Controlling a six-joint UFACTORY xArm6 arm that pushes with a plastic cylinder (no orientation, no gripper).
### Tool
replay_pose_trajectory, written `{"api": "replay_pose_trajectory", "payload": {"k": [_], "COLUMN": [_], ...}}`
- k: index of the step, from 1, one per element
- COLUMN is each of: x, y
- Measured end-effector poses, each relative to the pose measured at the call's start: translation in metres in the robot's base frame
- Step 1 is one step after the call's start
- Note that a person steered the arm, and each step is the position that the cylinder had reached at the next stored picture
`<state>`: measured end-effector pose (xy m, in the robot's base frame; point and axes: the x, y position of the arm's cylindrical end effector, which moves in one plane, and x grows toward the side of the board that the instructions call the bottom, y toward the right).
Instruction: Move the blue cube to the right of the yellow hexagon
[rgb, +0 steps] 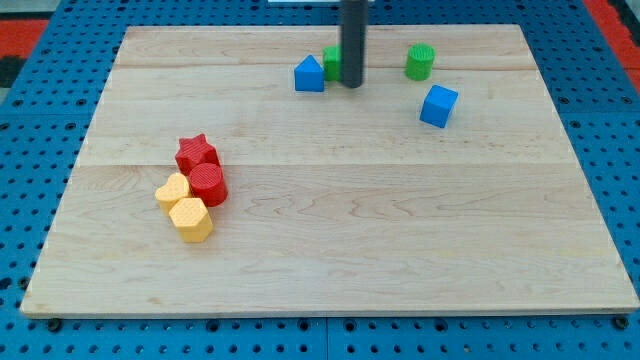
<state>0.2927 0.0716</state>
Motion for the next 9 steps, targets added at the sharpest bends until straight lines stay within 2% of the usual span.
{"api": "replay_pose_trajectory", "payload": {"k": [1,2,3,4,5,6,7,8,9], "x": [0.011,0.058,0.131,0.163,0.137,0.149,0.2,0.172,0.114], "y": [0.064,0.075,0.057,0.068,0.031,0.123,0.129,0.123,0.144]}}
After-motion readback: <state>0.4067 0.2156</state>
